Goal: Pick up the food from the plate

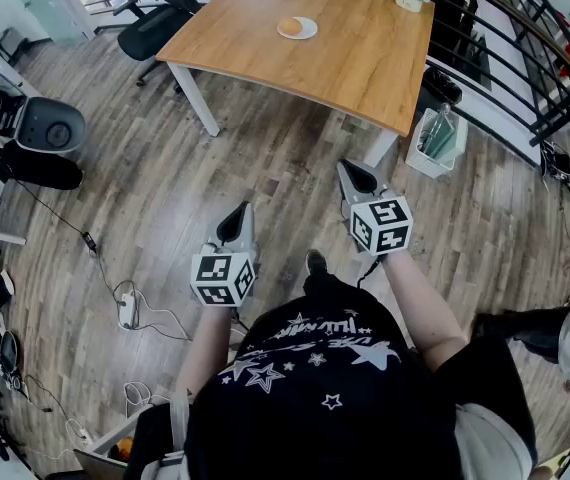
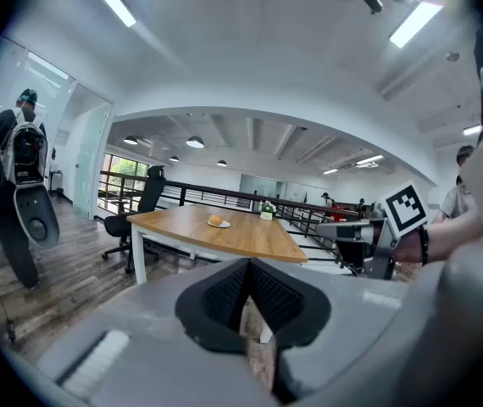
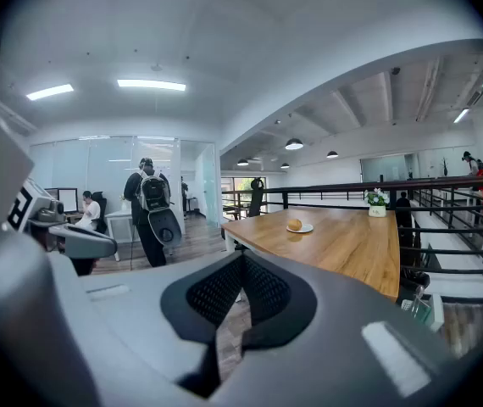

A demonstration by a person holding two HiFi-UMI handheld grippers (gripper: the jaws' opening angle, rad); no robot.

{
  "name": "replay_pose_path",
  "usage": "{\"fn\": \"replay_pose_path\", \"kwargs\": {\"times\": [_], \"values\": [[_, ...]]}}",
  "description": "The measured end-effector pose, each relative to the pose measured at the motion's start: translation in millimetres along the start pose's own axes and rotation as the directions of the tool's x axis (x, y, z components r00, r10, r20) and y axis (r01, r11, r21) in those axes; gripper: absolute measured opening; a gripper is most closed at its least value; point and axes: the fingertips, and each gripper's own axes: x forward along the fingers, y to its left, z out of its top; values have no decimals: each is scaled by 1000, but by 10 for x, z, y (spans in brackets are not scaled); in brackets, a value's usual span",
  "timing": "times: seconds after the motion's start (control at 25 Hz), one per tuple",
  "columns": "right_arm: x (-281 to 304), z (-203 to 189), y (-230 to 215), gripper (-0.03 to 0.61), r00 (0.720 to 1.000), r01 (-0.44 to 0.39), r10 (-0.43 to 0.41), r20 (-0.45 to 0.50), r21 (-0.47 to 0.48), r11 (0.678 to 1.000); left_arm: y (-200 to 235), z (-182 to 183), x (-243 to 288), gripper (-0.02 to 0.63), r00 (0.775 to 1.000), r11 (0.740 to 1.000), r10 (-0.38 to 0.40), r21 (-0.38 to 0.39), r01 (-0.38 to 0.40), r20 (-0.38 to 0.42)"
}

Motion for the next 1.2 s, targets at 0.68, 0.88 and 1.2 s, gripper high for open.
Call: {"fn": "replay_pose_path", "kwargs": {"times": [0.68, 0.88, 1.2], "values": [[-222, -191, -5, -3, 1000, 9, -9, -15, 15, 1000, -196, -169, -107, 2, 1000, 1000, -21, -1, 21, -16], [-292, -211, -36, -2, 999, 37, -37, 9, 52, 998, -155, -264, -150, 2, 999, 1000, -29, -11, 28, -22], [128, -205, -327, -1, 999, 48, -49, 3, 102, 994, 168, -169, 140, 2, 1000, 999, 13, -31, -14, -25]]}}
